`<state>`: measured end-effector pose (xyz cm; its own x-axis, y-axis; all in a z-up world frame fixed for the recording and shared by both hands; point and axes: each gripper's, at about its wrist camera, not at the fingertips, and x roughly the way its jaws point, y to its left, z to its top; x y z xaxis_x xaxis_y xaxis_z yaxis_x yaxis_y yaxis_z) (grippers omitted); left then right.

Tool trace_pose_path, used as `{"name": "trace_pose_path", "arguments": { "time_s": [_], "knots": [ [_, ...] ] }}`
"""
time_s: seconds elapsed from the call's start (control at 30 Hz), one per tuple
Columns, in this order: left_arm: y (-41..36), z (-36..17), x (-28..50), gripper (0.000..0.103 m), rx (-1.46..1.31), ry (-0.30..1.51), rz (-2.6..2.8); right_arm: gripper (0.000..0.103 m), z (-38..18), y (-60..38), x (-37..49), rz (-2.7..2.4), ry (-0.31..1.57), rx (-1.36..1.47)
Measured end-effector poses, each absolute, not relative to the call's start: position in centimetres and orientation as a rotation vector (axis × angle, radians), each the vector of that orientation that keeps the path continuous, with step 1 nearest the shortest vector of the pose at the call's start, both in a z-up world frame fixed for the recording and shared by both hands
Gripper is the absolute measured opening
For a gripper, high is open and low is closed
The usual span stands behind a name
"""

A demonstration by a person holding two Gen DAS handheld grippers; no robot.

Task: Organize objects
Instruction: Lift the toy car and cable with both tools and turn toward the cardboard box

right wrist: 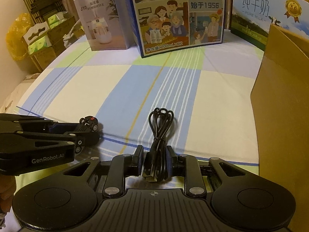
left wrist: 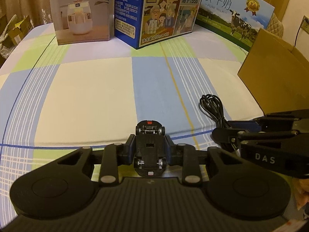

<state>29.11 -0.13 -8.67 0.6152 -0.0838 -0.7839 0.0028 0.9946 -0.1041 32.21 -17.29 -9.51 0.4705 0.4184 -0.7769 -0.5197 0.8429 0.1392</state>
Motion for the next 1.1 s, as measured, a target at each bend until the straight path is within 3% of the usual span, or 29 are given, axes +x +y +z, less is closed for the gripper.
{"name": "trace_pose_path", "arguments": {
  "time_s": [0.67,1.1],
  "knots": [
    [0.1,-6.1,26.2,0.025,-0.141,0.853,-0.059,0.013,-6.9,-16.8,29.9,0.523,0.857,-0.069],
    [-2.9,-0.2,16.2,0.025,-0.236,0.796,-0.045,0.013,-1.7,-20.8,19.5,0.484,0.85,0.011]
  ]
}}
